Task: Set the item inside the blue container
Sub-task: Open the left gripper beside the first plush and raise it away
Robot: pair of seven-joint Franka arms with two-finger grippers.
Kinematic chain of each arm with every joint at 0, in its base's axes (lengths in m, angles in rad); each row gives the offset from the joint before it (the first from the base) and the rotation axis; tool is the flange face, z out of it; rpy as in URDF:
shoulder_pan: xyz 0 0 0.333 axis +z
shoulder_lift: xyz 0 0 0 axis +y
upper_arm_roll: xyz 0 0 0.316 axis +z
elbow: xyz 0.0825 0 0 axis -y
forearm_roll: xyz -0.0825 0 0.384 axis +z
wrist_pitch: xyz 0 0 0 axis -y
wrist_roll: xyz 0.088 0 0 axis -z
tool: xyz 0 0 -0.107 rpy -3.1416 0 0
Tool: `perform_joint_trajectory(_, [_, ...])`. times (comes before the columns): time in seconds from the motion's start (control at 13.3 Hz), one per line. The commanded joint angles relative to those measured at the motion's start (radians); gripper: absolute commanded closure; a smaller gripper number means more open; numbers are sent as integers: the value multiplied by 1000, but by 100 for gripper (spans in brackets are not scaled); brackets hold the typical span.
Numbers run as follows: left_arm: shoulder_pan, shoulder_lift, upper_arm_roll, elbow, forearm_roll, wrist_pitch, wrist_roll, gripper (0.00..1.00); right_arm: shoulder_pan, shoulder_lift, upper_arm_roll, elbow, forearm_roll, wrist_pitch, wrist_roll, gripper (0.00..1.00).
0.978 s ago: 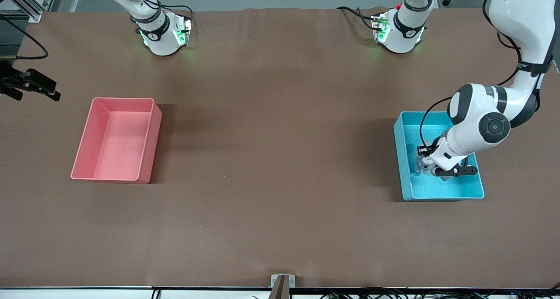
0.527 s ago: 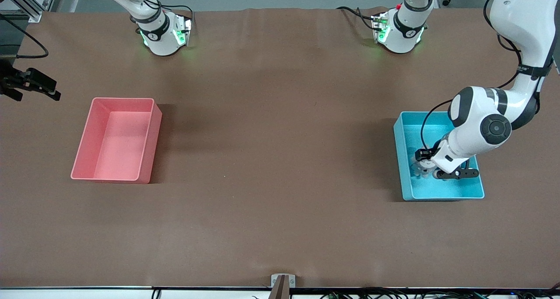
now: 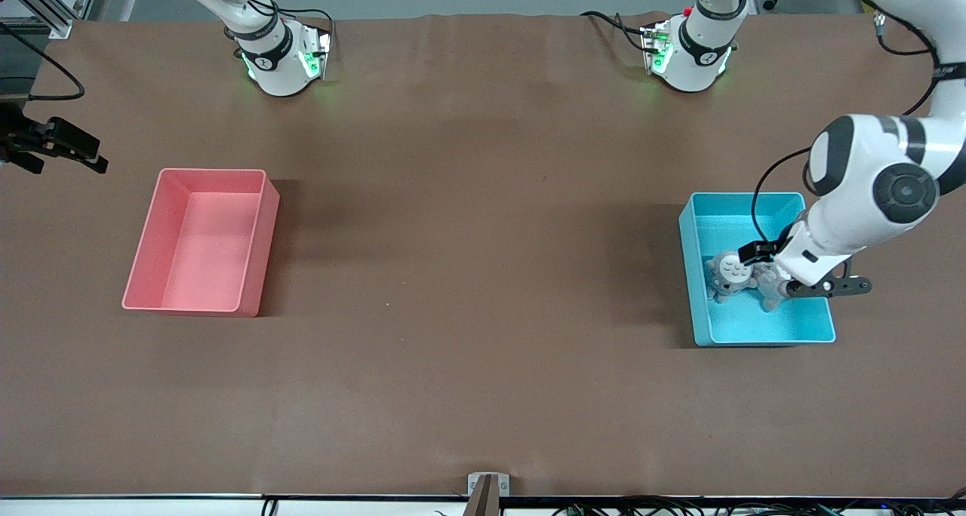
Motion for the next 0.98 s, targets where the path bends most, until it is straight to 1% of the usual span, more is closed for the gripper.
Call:
perform_joint_trajectory(0.0, [58,-112,-9,21,-103,-127,118,0,-6,-28,4,-25,13,3,12,0])
perform_joint_trajectory(0.15, [58,-167,-1,77,-131,-204,119,0,-6,-27,4,-25,13,1,11,0])
perform_joint_trajectory(0.23, [58,-176,1,137,-131,-253,119,0,-6,-27,4,-25,13,3,9,0])
perform_joint_trajectory(0.38, [57,-173,1,295,-133,-371,112,0,-8,-27,3,-25,13,4,-6,0])
perform_joint_trajectory(0.45, [58,-170,1,350,-140,-406,109,0,-9,-27,3,-25,13,4,-14,0])
perform_joint_trajectory(0.53, [58,-170,1,395,-174,-431,104,0,-9,-27,1,-25,13,4,-14,0])
perform_joint_trajectory(0.6, [60,-173,2,410,-194,-446,104,0,-8,-27,1,-25,13,4,-14,0])
perform_joint_trajectory(0.9, [58,-192,2,435,-196,-489,109,0,-8,-27,1,-25,13,4,-14,0])
